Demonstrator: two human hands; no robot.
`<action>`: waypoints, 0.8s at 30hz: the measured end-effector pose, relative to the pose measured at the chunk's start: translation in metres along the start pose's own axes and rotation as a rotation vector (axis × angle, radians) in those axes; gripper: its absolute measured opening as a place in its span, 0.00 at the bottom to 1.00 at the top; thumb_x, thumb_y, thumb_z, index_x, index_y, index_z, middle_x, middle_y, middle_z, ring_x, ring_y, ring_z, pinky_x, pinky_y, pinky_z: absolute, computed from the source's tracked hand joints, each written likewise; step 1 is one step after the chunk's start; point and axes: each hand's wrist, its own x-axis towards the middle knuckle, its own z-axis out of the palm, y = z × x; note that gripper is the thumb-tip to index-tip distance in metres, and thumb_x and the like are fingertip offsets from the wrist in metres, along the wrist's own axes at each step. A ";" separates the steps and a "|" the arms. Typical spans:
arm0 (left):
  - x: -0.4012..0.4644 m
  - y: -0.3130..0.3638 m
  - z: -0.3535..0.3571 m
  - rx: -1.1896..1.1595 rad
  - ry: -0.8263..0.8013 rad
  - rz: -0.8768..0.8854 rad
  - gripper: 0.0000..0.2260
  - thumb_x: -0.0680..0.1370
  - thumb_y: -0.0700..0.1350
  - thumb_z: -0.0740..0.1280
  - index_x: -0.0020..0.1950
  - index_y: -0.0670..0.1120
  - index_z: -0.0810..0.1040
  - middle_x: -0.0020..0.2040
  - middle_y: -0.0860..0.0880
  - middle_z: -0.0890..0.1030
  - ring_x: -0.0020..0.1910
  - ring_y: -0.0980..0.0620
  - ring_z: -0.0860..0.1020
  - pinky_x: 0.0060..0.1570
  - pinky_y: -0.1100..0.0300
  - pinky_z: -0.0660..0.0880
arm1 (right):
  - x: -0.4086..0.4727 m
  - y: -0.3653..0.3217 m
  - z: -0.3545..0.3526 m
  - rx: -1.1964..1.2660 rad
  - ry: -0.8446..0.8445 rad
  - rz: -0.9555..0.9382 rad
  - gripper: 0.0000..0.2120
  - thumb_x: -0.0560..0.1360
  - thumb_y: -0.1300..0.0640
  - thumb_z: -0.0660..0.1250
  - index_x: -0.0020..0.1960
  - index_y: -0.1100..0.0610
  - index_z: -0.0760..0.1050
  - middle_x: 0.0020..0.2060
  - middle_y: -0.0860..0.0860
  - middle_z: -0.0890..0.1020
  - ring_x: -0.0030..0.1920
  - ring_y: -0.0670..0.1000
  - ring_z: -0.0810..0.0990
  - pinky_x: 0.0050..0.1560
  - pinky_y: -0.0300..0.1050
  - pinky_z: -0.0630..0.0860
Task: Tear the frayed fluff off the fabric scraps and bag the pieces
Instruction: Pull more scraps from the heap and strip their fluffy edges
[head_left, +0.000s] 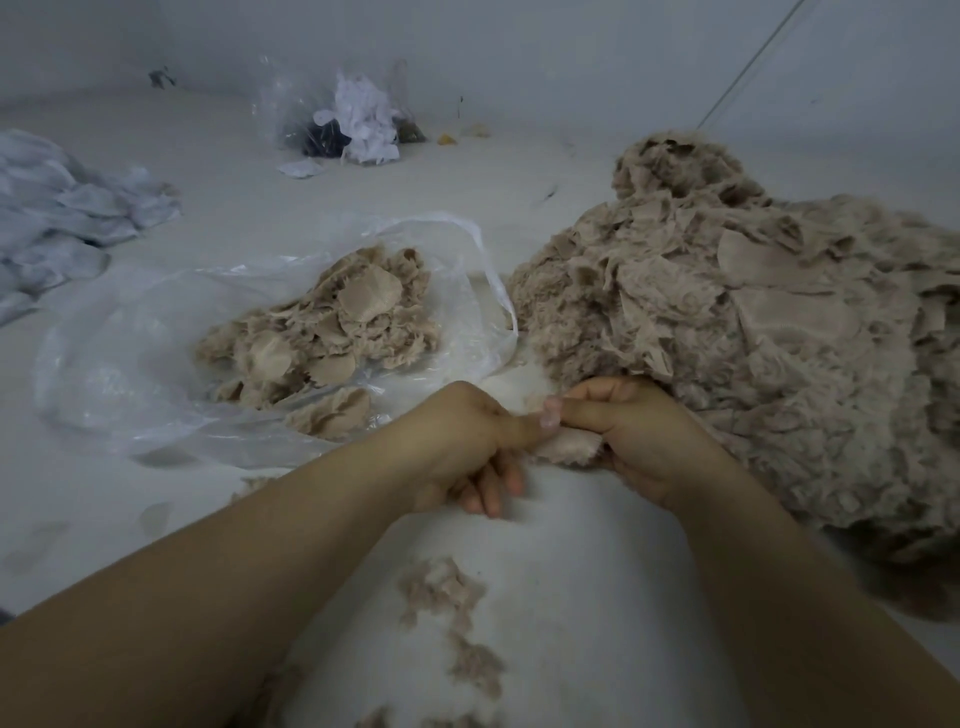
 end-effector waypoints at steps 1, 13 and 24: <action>0.003 -0.001 0.002 -0.049 0.028 0.035 0.16 0.73 0.51 0.73 0.43 0.38 0.78 0.27 0.43 0.77 0.19 0.50 0.72 0.18 0.65 0.65 | -0.001 0.000 0.000 -0.006 0.000 -0.007 0.12 0.62 0.51 0.74 0.38 0.59 0.79 0.32 0.55 0.82 0.35 0.51 0.78 0.40 0.44 0.76; 0.006 -0.003 -0.013 -0.160 -0.036 -0.010 0.12 0.77 0.41 0.69 0.34 0.43 0.75 0.22 0.45 0.72 0.16 0.52 0.67 0.18 0.69 0.59 | 0.003 0.002 0.001 0.006 0.051 0.018 0.14 0.74 0.55 0.71 0.47 0.69 0.81 0.42 0.63 0.82 0.43 0.57 0.77 0.46 0.49 0.76; 0.030 0.016 -0.015 -0.605 0.493 0.243 0.02 0.80 0.34 0.63 0.52 0.38 0.74 0.40 0.40 0.78 0.24 0.50 0.78 0.24 0.59 0.76 | 0.005 0.001 0.004 -0.056 0.113 0.038 0.17 0.80 0.51 0.64 0.36 0.59 0.76 0.17 0.42 0.67 0.20 0.39 0.70 0.25 0.34 0.69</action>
